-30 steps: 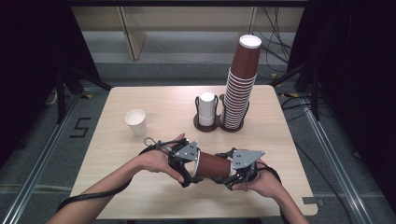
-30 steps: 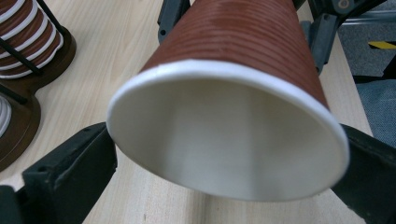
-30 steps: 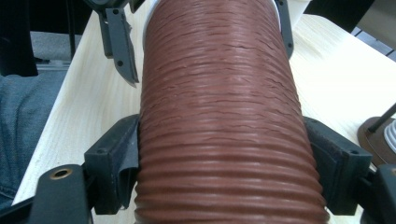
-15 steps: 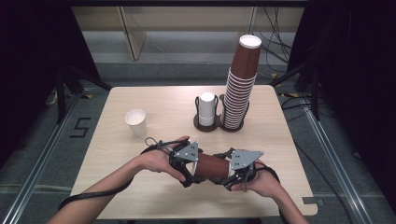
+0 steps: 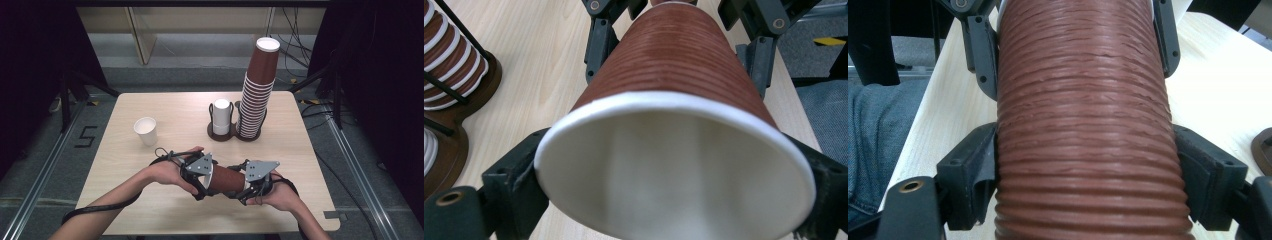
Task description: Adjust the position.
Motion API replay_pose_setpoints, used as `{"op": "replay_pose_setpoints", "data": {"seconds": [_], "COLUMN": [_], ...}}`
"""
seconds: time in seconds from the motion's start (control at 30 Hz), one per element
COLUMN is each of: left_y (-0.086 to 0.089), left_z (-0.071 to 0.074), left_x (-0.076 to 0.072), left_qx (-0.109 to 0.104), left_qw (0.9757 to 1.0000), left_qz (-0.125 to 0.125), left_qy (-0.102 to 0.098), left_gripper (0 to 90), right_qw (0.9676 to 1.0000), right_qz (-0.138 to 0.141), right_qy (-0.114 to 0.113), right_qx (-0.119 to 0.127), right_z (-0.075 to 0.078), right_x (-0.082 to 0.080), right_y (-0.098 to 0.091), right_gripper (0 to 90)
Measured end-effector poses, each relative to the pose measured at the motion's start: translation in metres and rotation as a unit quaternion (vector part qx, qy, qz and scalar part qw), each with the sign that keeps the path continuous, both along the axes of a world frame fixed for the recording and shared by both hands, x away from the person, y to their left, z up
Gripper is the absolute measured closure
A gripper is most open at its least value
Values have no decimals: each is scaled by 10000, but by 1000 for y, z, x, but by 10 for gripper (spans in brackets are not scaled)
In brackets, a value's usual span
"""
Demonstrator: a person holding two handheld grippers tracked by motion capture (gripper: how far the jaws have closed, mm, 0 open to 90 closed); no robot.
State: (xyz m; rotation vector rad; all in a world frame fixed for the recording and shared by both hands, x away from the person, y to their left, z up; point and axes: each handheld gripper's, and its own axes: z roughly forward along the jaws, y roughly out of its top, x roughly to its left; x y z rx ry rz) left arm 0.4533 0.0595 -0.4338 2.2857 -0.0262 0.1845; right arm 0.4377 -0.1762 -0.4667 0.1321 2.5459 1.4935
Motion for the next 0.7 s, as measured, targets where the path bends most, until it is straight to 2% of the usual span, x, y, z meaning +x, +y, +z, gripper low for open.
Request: {"op": "replay_pose_setpoints", "data": {"seconds": [0.13,0.17,0.2,0.23,0.27,0.33,0.4,0.47,0.53,0.57,0.6,0.7], "left_y": [0,-1,-1,-1,-2,-3,-4,-4,-5,-5,-5,-5], "left_z": [0,1,2,3,3,5,7,9,10,11,12,12], "left_x": [0,0,0,0,-1,-1,-2,-2,-3,-3,-3,-4], "left_qx": [65,135,217,261,295,383,442,546,634,683,762,772], "left_qw": [10000,9999,9997,9996,9994,9990,9987,9980,9972,9969,9962,9960], "left_qz": [-18,-21,-42,-68,-61,-74,-80,-105,-120,-131,-186,-172], "left_qy": [-27,-53,-106,-131,-161,-216,-239,-308,-366,-380,-377,-426], "left_gripper": [94,93,93,93,93,94,94,94,94,94,94,96], "right_qw": [10000,10000,9999,9997,9999,9997,9996,9993,9992,9989,9990,9985], "right_qz": [-17,-34,-43,-83,-46,-116,-140,-191,-222,-220,-233,-265], "right_qy": [73,20,91,148,43,133,129,239,187,272,205,333], "right_qx": [-65,-83,-118,-152,-160,-194,-218,-236,-282,-309,-325,-352], "right_z": [-1,-1,-1,-1,-1,-1,0,-1,-1,-2,-2,-3], "right_x": [0,0,0,0,1,1,1,1,2,1,2,0], "right_y": [2,2,3,4,5,5,5,6,5,4,4,2], "right_gripper": [209,206,204,200,195,187,175,151,152,152,153,152]}}
